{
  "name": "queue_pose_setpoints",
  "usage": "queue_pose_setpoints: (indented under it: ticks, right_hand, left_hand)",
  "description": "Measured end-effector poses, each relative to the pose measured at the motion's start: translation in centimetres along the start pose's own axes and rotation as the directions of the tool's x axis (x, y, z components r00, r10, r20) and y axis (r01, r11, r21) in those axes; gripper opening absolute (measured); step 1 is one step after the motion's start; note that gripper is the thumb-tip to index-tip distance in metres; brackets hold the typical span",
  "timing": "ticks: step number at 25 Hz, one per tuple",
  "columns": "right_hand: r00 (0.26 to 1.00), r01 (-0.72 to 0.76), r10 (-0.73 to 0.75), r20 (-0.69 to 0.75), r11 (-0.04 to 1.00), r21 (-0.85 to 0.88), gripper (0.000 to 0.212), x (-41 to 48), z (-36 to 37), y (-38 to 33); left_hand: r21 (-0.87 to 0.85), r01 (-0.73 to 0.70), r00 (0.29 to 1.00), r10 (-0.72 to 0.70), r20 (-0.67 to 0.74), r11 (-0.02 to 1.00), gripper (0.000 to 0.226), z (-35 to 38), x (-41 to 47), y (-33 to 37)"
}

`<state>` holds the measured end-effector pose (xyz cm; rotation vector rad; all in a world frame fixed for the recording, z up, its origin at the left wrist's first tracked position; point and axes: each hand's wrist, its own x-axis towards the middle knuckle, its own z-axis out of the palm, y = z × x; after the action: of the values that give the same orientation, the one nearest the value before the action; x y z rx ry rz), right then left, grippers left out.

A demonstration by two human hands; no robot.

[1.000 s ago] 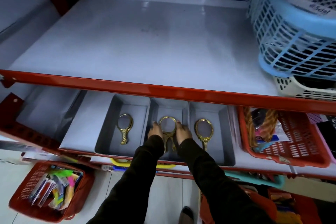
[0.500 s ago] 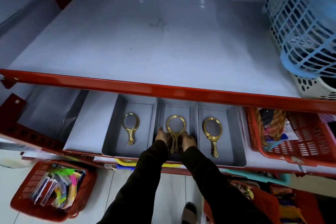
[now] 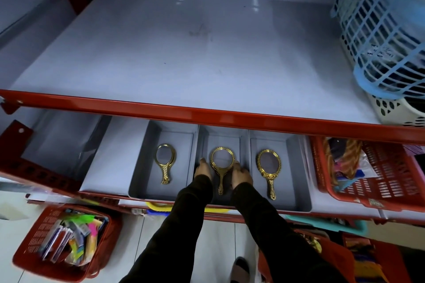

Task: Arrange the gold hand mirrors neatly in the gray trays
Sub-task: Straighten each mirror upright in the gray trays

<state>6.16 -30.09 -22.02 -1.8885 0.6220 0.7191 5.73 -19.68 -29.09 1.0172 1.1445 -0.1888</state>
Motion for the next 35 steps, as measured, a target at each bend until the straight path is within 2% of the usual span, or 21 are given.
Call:
queue_pose_setpoints:
  ticks: [3, 6, 8, 12, 15, 18, 20, 22, 24, 26, 27, 28, 30, 31, 35]
  right_hand:
    - [1.000, 0.009, -0.009, 0.001, 1.000, 0.020, 0.050, -0.6, -0.2, -0.5]
    - [0.998, 0.063, -0.067, 0.022, 0.989, 0.136, 0.038, -2.0, 0.3, -1.4]
    - [0.992, 0.085, -0.103, 0.076, 0.975, 0.205, 0.035, -3.2, 1.3, -2.4]
    - [0.967, 0.043, -0.128, 0.219, 0.933, 0.357, 0.048, -5.3, 4.7, -4.5]
    - [0.952, -0.006, -0.101, 0.290, 0.939, 0.345, 0.057, -6.0, 7.9, -5.4]
    - [0.948, -0.073, -0.045, 0.316, 0.933, 0.351, 0.057, -5.8, 11.4, -5.5]
    - [0.959, -0.104, 0.012, 0.282, 0.944, 0.314, 0.057, -5.4, 13.4, -4.8]
    - [0.973, -0.099, 0.051, 0.224, 0.973, 0.209, 0.068, -3.6, 15.7, -3.3]
    - [0.973, -0.113, 0.078, 0.216, 0.982, 0.153, 0.069, -1.3, 17.4, -1.7]
    - [0.970, -0.142, 0.102, 0.219, 0.975, 0.173, 0.052, -2.0, 17.9, -1.5]
    - [0.971, -0.150, 0.108, 0.215, 0.970, 0.193, 0.047, -2.6, 17.8, -1.7]
    - [0.971, -0.159, 0.115, 0.211, 0.966, 0.205, 0.045, -3.0, 17.9, -1.8]
    - [0.968, -0.161, 0.107, 0.225, 0.959, 0.235, 0.043, -3.0, 18.1, -1.5]
    - [0.968, -0.156, 0.098, 0.230, 0.957, 0.246, 0.043, -3.0, 18.2, -1.3]
    - [0.969, -0.154, 0.105, 0.224, 0.964, 0.216, 0.041, -3.1, 18.1, -1.4]
  left_hand:
    - [-0.092, 0.051, 0.999, -0.052, -0.008, 0.994, 0.064, -0.5, -3.4, 2.0]
    - [-0.138, 0.049, 0.994, -0.035, 0.106, 0.989, 0.055, -1.9, -6.8, 3.9]
    - [-0.129, 0.012, 0.991, 0.005, 0.133, 0.992, 0.055, -3.7, -8.0, 5.2]
    - [-0.129, -0.048, 0.994, 0.061, 0.096, 0.991, 0.058, -8.5, -8.9, 8.1]
    - [-0.085, -0.099, 0.994, 0.093, -0.062, 0.992, 0.058, -12.1, -7.0, 9.1]
    - [-0.014, -0.083, 0.978, 0.078, -0.196, 0.996, 0.066, -14.9, -3.6, 8.9]
    - [0.038, -0.056, 0.985, 0.062, -0.161, 0.998, 0.067, -15.4, -3.5, 8.8]
    - [0.042, 0.004, 0.995, 0.001, -0.103, 0.999, 0.068, -15.4, -3.2, 8.6]
    - [-0.037, 0.025, 0.997, -0.028, -0.070, 0.999, 0.082, -15.5, -1.5, 7.8]
    - [-0.050, 0.067, 0.994, -0.071, -0.082, 0.997, 0.115, -15.7, 4.6, 5.0]
    - [-0.043, 0.098, 0.993, -0.101, -0.061, 0.994, 0.120, -15.8, 6.6, 4.1]
    - [-0.023, 0.092, 0.995, -0.093, -0.027, 0.995, 0.110, -15.6, 7.5, 3.9]
    - [0.075, 0.001, 1.000, 0.001, -0.029, 0.997, 0.074, -15.5, 3.6, 5.8]
    - [0.082, -0.018, 1.000, 0.019, -0.014, 0.997, 0.067, -15.4, 1.9, 6.5]
    - [0.113, -0.035, 0.999, 0.036, -0.002, 0.993, 0.067, -15.5, 1.3, 6.6]
